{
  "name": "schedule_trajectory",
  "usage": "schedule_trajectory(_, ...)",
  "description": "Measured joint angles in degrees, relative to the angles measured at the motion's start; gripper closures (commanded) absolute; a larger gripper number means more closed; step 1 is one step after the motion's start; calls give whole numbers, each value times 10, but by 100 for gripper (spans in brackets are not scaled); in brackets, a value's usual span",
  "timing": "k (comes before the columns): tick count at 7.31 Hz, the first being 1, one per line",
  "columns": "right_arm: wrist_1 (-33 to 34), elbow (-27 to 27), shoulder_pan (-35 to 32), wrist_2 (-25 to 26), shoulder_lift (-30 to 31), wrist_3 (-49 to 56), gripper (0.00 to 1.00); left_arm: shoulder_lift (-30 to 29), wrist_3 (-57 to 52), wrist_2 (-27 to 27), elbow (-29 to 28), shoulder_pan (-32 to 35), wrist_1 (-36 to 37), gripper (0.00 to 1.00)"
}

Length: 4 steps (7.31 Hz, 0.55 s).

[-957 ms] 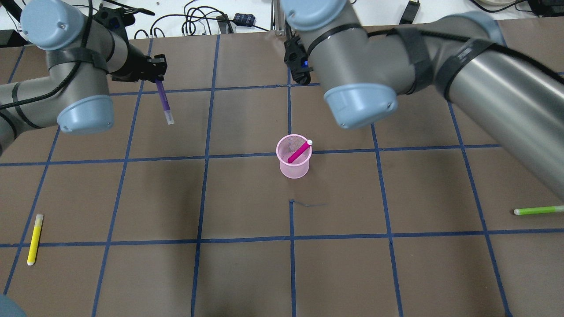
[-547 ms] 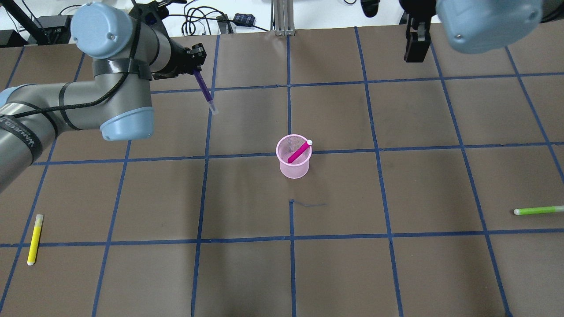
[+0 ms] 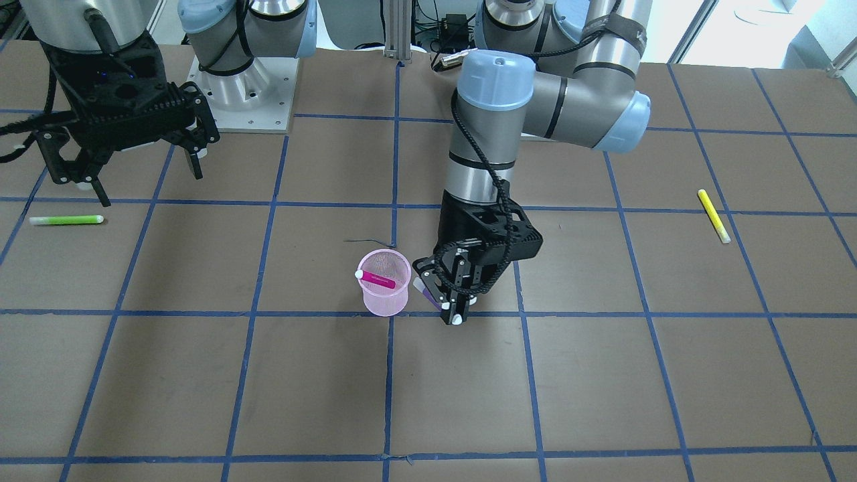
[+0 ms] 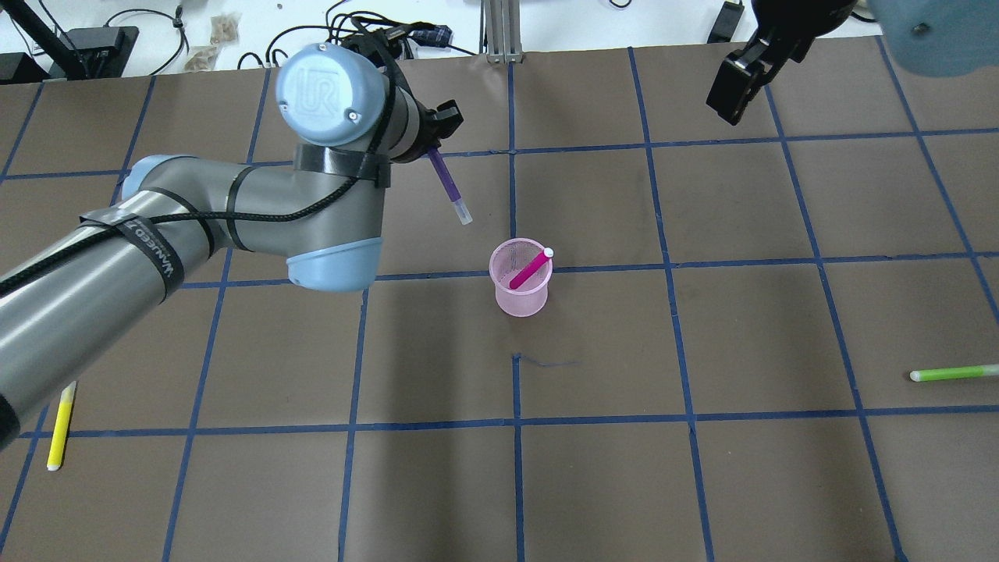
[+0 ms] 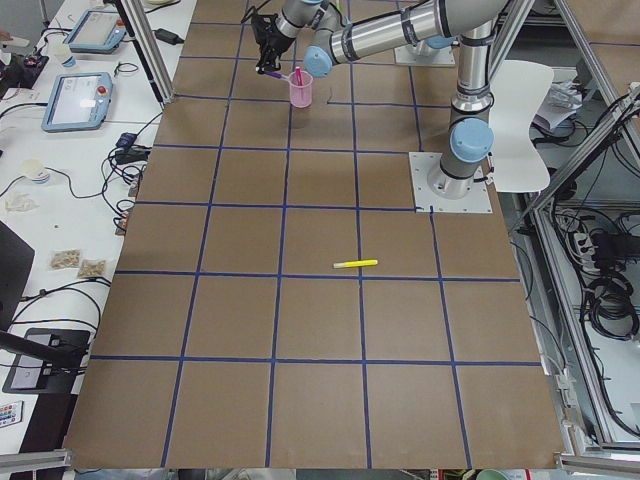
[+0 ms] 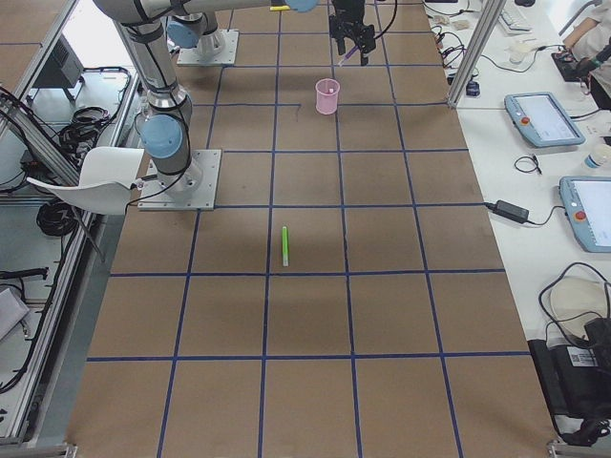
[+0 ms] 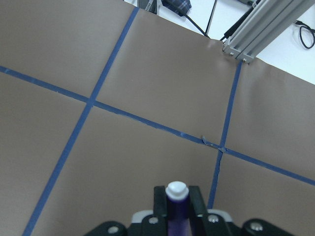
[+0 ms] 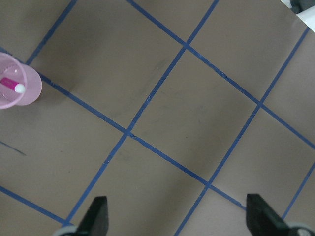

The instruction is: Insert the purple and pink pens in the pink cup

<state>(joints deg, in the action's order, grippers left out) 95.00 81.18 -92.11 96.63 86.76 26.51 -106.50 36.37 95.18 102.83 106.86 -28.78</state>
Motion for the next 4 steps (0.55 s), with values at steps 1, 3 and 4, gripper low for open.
schedule_trajectory(1,-4,-2,0,-2,6,-93,0,-4,17,17,0,24,1,100)
schedule_trajectory(3,-12,1,0,-2,25,-245,0,-17,28,32,1,58,2,100)
schedule_trajectory(4,-15,3,0,-3,31,-279,0,-23,30,34,1,67,2,100)
